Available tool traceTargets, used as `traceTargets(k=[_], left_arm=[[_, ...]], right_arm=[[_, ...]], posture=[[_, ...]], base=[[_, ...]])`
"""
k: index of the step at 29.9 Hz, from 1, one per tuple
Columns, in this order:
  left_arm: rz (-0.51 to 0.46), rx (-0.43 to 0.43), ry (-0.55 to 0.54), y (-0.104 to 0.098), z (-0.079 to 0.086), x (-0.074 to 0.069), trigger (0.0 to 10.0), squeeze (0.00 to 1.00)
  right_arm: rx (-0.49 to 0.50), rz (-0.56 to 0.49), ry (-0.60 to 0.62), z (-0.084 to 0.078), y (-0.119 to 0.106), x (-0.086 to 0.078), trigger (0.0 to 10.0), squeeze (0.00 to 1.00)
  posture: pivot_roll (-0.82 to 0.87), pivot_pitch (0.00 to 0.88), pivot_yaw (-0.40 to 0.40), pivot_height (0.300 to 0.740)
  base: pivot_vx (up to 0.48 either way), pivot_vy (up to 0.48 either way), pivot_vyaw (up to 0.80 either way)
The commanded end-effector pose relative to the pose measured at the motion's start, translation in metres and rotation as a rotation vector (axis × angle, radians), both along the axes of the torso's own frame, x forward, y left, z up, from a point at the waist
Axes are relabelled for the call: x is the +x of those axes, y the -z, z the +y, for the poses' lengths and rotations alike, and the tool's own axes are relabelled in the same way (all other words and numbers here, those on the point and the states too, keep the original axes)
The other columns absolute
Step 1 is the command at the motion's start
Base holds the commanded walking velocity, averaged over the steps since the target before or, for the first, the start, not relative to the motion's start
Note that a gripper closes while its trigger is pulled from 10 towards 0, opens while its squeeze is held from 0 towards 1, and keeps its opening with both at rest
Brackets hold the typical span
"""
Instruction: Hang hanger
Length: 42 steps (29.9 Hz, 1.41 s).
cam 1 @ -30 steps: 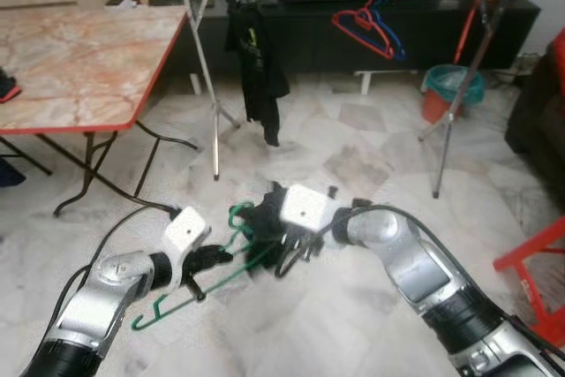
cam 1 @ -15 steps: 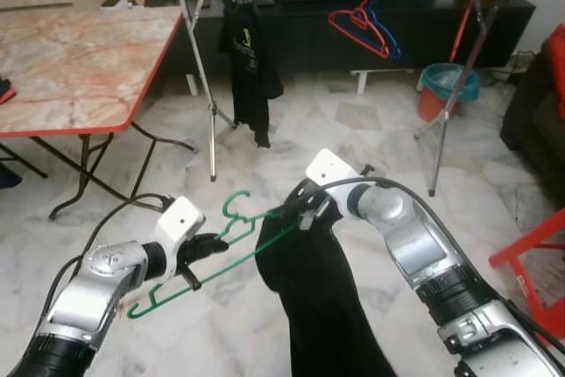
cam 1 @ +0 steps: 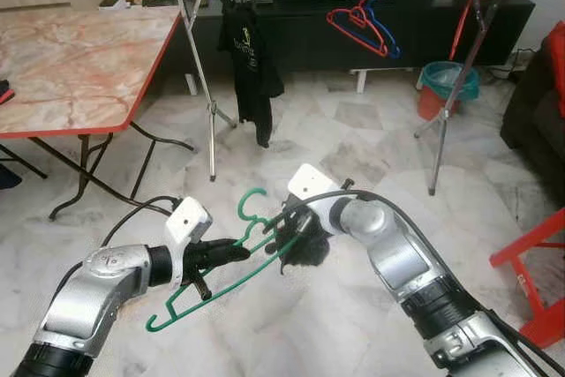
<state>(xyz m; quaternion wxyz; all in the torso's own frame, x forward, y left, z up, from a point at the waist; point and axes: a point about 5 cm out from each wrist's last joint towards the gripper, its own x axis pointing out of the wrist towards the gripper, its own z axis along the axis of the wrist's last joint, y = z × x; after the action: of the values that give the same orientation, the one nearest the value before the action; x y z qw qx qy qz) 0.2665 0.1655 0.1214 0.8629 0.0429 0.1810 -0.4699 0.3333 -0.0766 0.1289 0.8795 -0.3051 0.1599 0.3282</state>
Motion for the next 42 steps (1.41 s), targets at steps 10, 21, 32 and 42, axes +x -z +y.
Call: traceTargets(k=[10, 21, 32, 42], left_arm=[[0.035, -0.016, 0.145, -0.004, -0.014, -0.013, 10.0, 0.00], [0.067, -0.033, 0.213, -0.003, -0.013, -0.025, 10.0, 0.00], [-0.189, 0.006, -0.355, -0.022, 0.022, 0.038, 10.0, 0.00], [-0.155, 0.076, -0.543, -0.009, 0.037, 0.048, 10.0, 0.00]], right_arm=[[0.142, -0.043, -0.068, 0.033, -0.024, -0.006, 10.0, 0.00], [0.115, -0.037, 0.008, 0.023, -0.017, 0.000, 10.0, 0.00], [0.118, -0.013, -0.011, 0.033, -0.012, -0.009, 10.0, 0.00], [0.154, -0.066, 0.091, 0.022, -0.022, -0.001, 10.0, 0.00]], posture=[[-0.01, 0.025, 0.050, 0.740], [-0.01, 0.027, 0.047, 0.740], [0.00, 0.030, 0.047, 0.740], [-0.01, 0.030, 0.047, 0.740]], base=[[0.000, 0.000, 0.00], [0.000, 0.000, 0.00], [0.000, 0.000, 0.00], [0.000, 0.000, 0.00]])
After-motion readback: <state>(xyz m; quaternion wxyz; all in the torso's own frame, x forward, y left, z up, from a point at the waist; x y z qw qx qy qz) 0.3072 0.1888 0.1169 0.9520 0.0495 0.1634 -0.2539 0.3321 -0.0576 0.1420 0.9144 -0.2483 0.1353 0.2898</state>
